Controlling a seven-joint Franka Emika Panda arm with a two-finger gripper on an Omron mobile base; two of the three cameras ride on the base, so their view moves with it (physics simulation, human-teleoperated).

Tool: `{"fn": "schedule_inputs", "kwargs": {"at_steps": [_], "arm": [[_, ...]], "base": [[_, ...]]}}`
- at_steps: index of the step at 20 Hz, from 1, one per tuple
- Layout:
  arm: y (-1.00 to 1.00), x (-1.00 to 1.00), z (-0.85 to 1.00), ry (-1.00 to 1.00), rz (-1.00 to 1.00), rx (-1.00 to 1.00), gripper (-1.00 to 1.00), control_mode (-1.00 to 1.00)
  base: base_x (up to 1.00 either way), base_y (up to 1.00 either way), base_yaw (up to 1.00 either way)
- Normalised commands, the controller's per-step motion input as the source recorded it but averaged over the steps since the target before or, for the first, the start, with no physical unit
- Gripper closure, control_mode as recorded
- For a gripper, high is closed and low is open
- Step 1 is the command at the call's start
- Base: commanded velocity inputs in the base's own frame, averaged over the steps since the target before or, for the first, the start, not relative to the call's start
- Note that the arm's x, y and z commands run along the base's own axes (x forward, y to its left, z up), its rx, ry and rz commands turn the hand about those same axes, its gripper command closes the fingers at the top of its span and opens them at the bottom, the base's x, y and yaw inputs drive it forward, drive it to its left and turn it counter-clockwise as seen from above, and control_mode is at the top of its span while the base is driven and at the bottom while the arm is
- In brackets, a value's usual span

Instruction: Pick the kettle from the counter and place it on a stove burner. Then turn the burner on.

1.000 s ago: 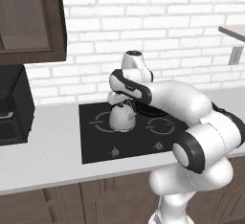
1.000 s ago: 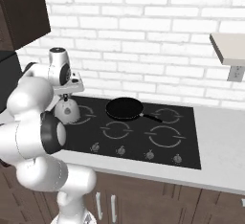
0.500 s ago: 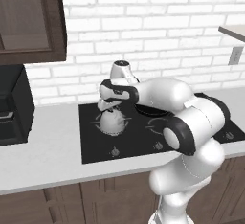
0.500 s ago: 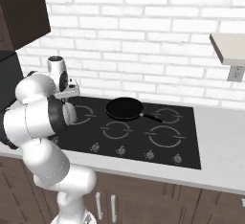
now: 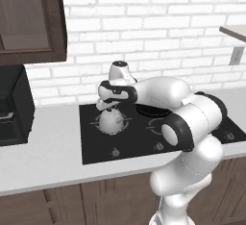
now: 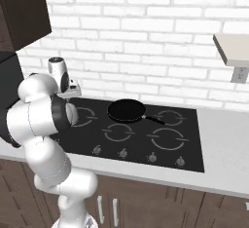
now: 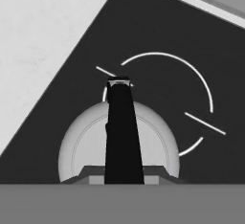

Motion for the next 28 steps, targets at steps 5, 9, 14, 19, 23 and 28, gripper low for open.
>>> {"fn": "schedule_inputs", "kwargs": {"at_steps": [5, 9, 14, 19, 23, 28], "arm": [[-0.09, 0.53, 0.00, 0.00, -0.02, 0.00, 1.00, -1.00], [-0.15, 0.43, 0.00, 0.00, -0.02, 0.00, 1.00, -1.00], [-0.05, 0.23, 0.00, 0.00, -0.02, 0.00, 1.00, -1.00], [0.00, 0.01, -0.13, 0.01, 0.00, 0.00, 1.00, -1.00], [0.00, 0.00, -0.47, 0.00, 0.00, 0.00, 1.00, -1.00], [0.00, 0.00, -0.50, 0.00, 0.00, 0.00, 1.00, -1.00]], "base": [[0.00, 0.00, 0.00], [0.00, 0.00, 0.00], [0.00, 0.00, 0.00], [0.00, 0.00, 0.00], [0.00, 0.00, 0.00], [0.00, 0.00, 0.00]]}}
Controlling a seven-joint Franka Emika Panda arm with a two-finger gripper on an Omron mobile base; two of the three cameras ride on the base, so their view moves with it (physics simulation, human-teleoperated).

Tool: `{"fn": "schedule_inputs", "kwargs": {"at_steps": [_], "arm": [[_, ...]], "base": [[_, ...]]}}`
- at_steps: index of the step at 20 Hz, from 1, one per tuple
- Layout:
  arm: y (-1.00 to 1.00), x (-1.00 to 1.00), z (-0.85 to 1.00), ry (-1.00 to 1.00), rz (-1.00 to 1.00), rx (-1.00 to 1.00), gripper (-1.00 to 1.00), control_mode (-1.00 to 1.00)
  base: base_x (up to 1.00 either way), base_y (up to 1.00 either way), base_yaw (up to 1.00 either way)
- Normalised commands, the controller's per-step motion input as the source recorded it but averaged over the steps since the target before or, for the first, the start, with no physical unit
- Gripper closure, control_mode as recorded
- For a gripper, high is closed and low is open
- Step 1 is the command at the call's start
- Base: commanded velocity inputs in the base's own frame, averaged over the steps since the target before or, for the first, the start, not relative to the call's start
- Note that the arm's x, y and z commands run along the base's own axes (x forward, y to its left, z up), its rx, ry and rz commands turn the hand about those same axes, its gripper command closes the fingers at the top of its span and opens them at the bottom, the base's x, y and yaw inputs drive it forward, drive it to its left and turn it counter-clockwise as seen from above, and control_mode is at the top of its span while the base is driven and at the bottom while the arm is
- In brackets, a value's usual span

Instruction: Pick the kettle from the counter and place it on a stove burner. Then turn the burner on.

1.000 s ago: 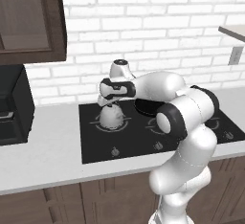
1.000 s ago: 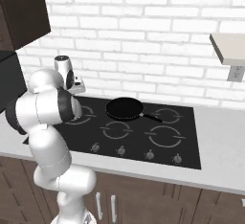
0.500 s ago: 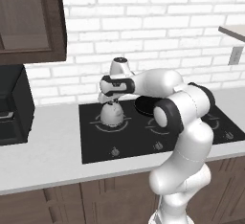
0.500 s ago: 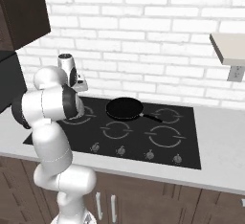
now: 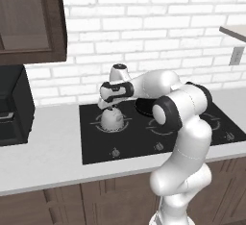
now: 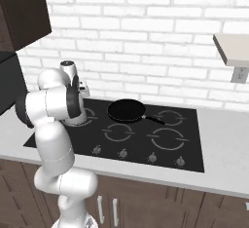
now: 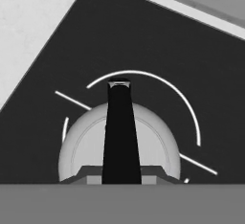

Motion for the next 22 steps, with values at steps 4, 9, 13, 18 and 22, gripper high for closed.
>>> {"fn": "schedule_inputs", "kwargs": {"at_steps": [4, 9, 13, 18, 22], "arm": [[0.00, 0.00, -0.17, 0.00, 0.00, 0.00, 1.00, -1.00], [0.00, 0.13, 0.00, -0.02, 0.00, 0.00, 1.00, -1.00], [0.00, 0.14, 0.00, 0.00, 0.00, 0.00, 1.00, -1.00], [0.00, 0.00, 0.00, 0.00, 0.00, 0.00, 1.00, -1.00], [0.00, 0.00, 0.00, 0.00, 0.00, 0.00, 1.00, -1.00]], "base": [[0.00, 0.00, 0.00], [0.00, 0.00, 0.00], [0.00, 0.00, 0.00], [0.00, 0.00, 0.00], [0.00, 0.00, 0.00]]}}
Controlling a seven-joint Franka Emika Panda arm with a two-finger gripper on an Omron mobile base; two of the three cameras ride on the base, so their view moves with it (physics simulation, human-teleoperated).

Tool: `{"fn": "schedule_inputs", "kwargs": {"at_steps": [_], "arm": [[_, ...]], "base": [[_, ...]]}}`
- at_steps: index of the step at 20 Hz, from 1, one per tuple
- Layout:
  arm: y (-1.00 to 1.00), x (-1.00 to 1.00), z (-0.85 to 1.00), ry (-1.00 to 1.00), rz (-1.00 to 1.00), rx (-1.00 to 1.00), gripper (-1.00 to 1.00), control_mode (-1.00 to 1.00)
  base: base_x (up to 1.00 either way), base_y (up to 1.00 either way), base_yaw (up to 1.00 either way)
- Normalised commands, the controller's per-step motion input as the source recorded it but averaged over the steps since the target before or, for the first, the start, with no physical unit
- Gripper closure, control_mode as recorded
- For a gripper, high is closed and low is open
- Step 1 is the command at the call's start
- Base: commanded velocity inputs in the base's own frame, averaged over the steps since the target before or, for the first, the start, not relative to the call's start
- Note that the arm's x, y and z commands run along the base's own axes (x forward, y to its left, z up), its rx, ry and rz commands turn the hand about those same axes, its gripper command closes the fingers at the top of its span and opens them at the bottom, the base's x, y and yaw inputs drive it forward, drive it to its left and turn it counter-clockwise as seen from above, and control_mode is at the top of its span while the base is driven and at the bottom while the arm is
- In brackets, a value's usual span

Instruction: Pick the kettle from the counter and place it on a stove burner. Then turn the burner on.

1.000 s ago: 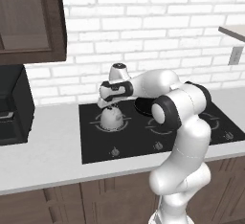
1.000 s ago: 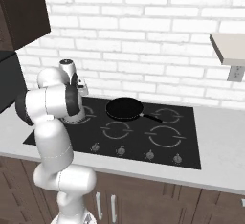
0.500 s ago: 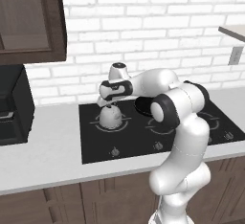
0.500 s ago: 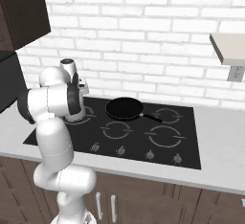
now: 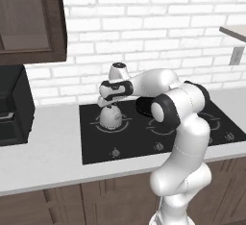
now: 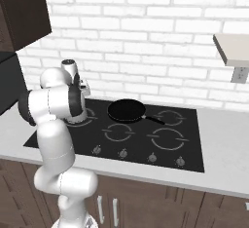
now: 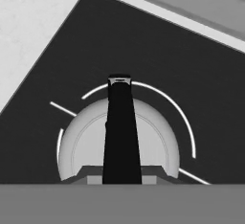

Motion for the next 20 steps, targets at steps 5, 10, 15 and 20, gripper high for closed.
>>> {"fn": "schedule_inputs", "kwargs": {"at_steps": [5, 10, 15, 20], "arm": [[0.00, 0.00, 0.00, -0.01, 0.00, 0.00, -1.00, -1.00], [0.00, 0.00, 0.00, 0.00, 0.00, 0.00, -1.00, -1.00], [0.00, 0.00, 0.00, 0.00, 0.00, 0.00, -1.00, -1.00], [0.00, -0.19, 0.24, 0.00, 0.00, 0.00, -1.00, -1.00]], "base": [[0.00, 0.00, 0.00], [0.00, 0.00, 0.00], [0.00, 0.00, 0.00], [0.00, 0.00, 0.00]]}}
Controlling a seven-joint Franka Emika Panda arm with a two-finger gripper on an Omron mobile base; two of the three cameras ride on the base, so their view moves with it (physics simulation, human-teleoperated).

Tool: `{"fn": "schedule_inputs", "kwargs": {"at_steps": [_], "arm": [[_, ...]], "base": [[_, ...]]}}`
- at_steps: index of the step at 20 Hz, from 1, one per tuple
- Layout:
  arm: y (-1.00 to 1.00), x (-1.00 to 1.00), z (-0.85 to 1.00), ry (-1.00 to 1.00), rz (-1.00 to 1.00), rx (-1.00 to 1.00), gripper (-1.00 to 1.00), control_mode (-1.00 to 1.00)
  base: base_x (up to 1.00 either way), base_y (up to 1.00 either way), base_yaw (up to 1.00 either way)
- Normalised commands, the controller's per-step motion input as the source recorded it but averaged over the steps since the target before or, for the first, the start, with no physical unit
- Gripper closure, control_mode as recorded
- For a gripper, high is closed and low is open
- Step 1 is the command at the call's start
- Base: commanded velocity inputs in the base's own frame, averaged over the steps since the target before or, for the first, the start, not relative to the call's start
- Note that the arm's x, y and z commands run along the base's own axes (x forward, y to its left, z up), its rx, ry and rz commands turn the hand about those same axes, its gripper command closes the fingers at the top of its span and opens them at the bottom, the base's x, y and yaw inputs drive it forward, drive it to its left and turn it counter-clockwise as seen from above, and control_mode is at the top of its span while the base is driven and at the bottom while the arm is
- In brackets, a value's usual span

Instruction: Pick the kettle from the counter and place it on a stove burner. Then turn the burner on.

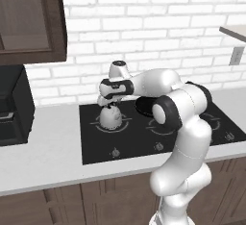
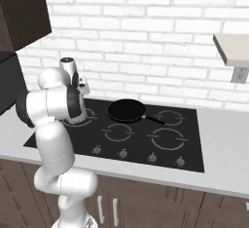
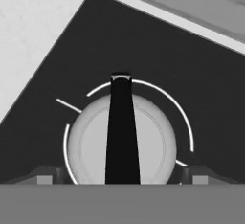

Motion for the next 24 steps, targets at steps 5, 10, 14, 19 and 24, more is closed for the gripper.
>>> {"fn": "schedule_inputs", "kwargs": {"at_steps": [5, 10, 14, 19, 24], "arm": [[0.00, -0.69, 0.50, -0.01, 0.00, 0.00, -1.00, -1.00], [0.00, -0.97, 0.27, 0.00, -0.03, 0.00, -1.00, -1.00], [-0.05, -1.00, 0.00, 0.00, -0.09, 0.00, -1.00, -1.00], [-0.15, -0.94, 0.00, 0.00, -0.12, 0.00, -1.00, -1.00], [-0.07, -0.52, 0.00, 0.02, -0.14, 0.00, -1.00, -1.00]], "base": [[0.00, 0.00, 0.00], [0.00, 0.00, 0.00], [0.00, 0.00, 0.00], [0.00, 0.00, 0.00], [0.00, 0.00, 0.00]]}}
